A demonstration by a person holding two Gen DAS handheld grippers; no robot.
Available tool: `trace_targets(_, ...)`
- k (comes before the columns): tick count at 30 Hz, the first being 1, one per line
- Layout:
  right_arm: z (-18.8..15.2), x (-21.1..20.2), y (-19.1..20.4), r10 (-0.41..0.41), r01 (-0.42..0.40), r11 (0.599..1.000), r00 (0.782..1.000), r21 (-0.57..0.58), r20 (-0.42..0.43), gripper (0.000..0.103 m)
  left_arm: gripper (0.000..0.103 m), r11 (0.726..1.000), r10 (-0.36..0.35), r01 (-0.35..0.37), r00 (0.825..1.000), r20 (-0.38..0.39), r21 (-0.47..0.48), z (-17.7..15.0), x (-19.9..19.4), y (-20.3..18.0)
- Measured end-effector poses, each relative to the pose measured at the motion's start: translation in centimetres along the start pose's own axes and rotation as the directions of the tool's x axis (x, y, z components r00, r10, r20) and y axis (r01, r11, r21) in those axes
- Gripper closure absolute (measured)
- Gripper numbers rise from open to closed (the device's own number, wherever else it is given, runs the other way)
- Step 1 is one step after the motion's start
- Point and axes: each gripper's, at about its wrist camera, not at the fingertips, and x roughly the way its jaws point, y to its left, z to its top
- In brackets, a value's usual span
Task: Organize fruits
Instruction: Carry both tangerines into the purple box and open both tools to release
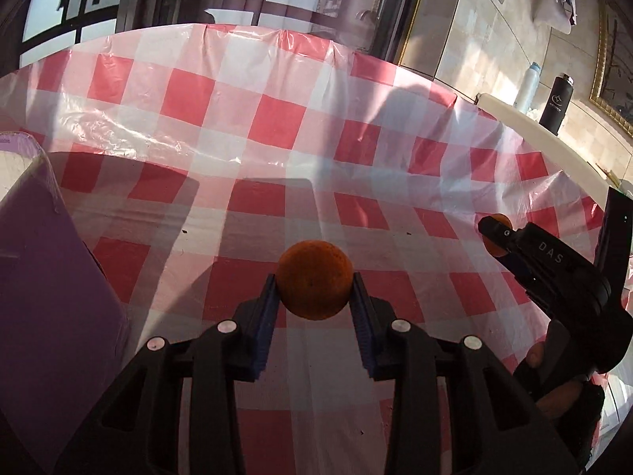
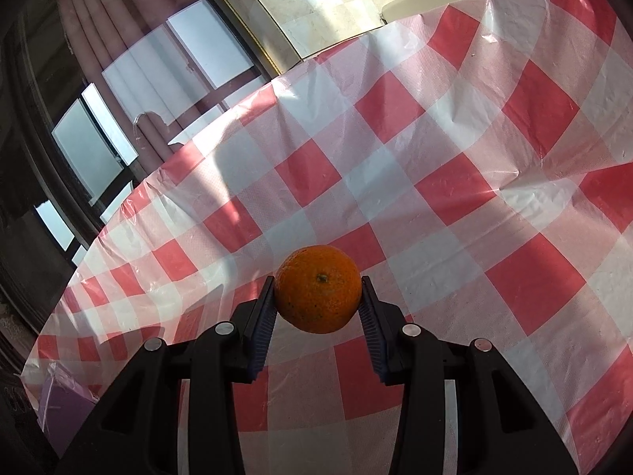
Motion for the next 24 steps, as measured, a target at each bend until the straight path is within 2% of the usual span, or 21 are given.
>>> trace_targets(3,0.0,-0.1,0.0,0.000,0.000,1.000,1.000,-0.001,0.003,0.062,0.067,1.000,-0.022,0.022,1.000,0.003,-0.005,-0.2,0.1,-0.3)
trace_targets(7,-0.1,-0.1,0.1,-0.001,0.001,1.000,1.000,-0.004,0.004,0.062,0.067,1.000,0.005,-0.005,1.000,0.002,0.010,-0.7,0.8,-0.3)
trace_targets(12,-0.1,0.0,-0.1,0.010,-0.010,1.000,1.000,-0.004,0.007,0.062,0.067,0.999,-0.014,0.013,1.000,-0.023,-0.046,-0.8,1.6,0.8)
trace_targets(21,0.2,-0.7,-0.4,0.016,-0.017,1.000,0.999,0.016,0.048,0.062,0.067,0.997,0.015,-0.012,0.999,0.043,-0.071,-0.2,0.2,1.2)
trace_targets(24,0.3,-1.2,-0.6,0.014,-0.015,1.000,0.998,0.027,0.067,0.062,0.067,0.995,0.048,-0.038,0.992,0.119,-0.089,0.1,-2.5,0.7)
